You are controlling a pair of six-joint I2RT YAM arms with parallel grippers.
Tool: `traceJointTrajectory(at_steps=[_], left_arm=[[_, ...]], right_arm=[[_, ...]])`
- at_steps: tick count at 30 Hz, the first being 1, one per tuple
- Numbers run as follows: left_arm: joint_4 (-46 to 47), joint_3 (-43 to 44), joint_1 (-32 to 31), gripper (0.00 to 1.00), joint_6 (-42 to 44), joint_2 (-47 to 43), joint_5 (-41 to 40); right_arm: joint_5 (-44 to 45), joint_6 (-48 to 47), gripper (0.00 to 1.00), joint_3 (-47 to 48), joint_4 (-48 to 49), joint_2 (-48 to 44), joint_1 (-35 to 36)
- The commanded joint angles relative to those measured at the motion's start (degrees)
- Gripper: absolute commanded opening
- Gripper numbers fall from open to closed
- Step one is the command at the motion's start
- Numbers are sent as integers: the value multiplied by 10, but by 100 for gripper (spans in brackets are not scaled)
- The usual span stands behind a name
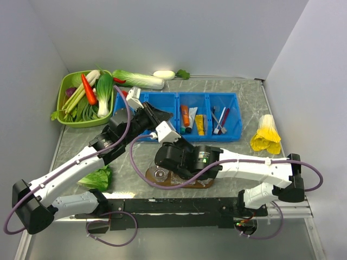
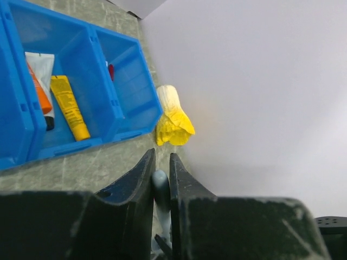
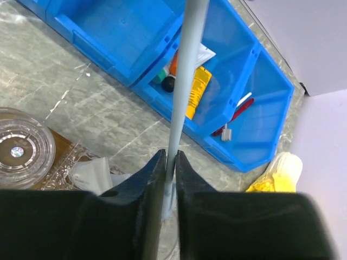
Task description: Prepare toiletry sets of a toothbrush and toothpaste on the tray
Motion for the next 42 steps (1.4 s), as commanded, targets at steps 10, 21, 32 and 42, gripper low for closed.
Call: traceJointTrajectory(at_steps=[10,21,32,42], left_arm=[[69,-60,15,1,-41,-47,-3],[96,-80,40,1,-86,-87,21],[105,-85,45,1,-101,-99,41],[103,-83,45,1,-104,-106,47]], right_arm=[[-124,-10,66,-92,146,-155,-13],[-325,26,70,-199,240,-289,-103],[-379,45,65,-229,283,-299,-134],[-411,44,39,-239,303,-298,-151]])
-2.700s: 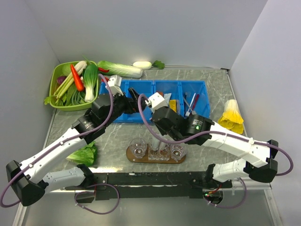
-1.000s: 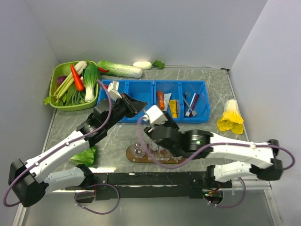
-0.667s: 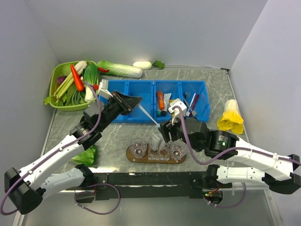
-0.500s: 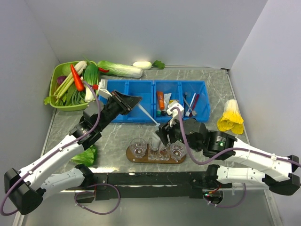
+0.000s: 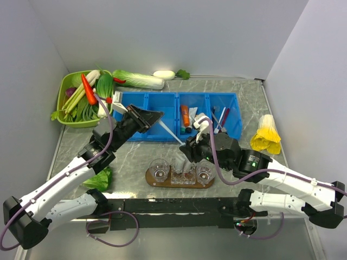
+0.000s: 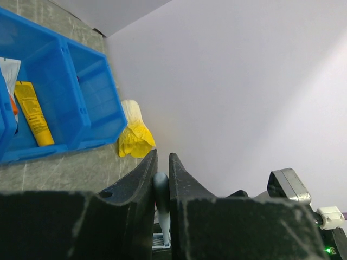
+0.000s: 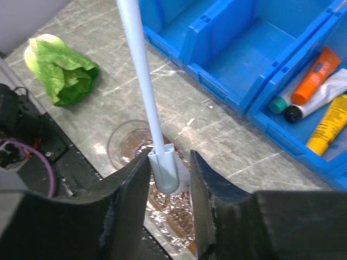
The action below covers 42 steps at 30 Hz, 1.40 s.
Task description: Prepare toiletry sets of a toothbrush and toothpaste on the tray
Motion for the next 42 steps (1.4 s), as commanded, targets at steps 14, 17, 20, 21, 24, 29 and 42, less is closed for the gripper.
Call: traceJointTrajectory(at_steps=[14,17,20,21,24,29,42], left_arm=[[-15,31,4,79,77,-4,7],[-70,57,13,99,132,-15,-23],[-121,80,36,99,189,-29,-46],[-130,84,45,99,202,-30,-47],[-172,110,92,99,267,-24,-37],[-199,132,116,99,348,-2,-81],[-180,89,133,99,416,20,-146]], right_arm=[[-25,16,0,27,-26,-32,-4],[-44,20,0,65,-96,-33,-4],[-59,27,0,109,-187,-33,-3],[-65,27,0,123,-211,-32,-3],[-84,33,0,188,-321,-15,-3],[-142,53,0,270,-487,13,-4],[-304,99,0,262,-652,18,-3]])
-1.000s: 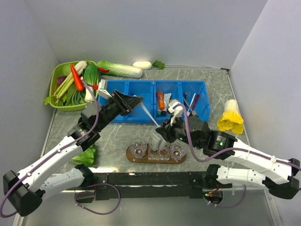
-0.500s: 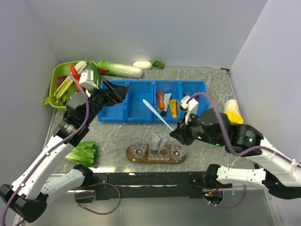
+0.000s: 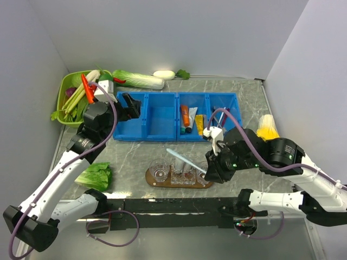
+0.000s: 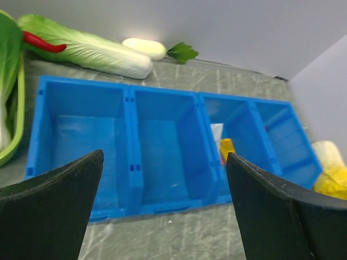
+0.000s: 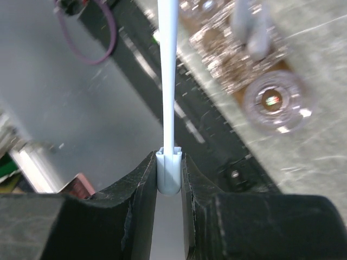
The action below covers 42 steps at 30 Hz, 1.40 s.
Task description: Prepare toiletry sets of a toothbrush and toothpaste on the tray
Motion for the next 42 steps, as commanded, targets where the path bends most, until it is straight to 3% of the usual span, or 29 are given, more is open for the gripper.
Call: traceJointTrajectory(at_steps=[1,7,28,42], left_arm=[[9,-7,5,99,24,10,-18],[10,-6,10,97,21,24,-9],[10,-9,13,97,17,21,1],[12,-14,13,97,16,12,8]], right_arm=[[-88,24,0,-24,-154,-20,0],[-129,29,0,-79,-154,-25,-1],[-66,72,0,-188,-155,-26,-6],[-32,37,0,-232,-157,-40,-87]])
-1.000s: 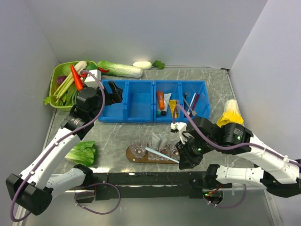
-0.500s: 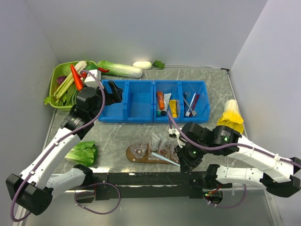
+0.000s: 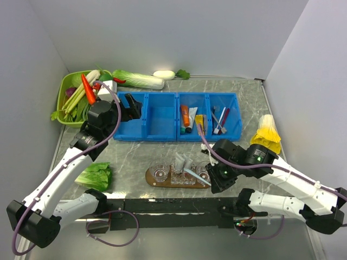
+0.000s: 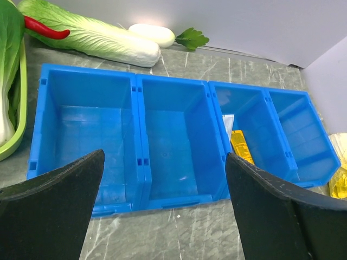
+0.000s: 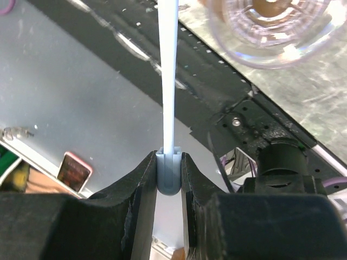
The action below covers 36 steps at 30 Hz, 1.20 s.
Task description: Prepare toiletry sets of a toothbrush and toothpaste on the tray
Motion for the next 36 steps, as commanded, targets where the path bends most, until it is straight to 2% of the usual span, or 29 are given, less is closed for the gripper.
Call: traceJointTrajectory(at_steps=[1,19,36], left_arm=[[14,-3,3,97,6,-13,5],[16,-3,4,97,6,8,11],[15,-2,6,97,5,23,14]], right_arm=[[16,-14,0,-8,-139,-12,-25],[-24,-28,0,35,-141,-42,-36],[-60,-47,0,-27,-142,-62,-36]])
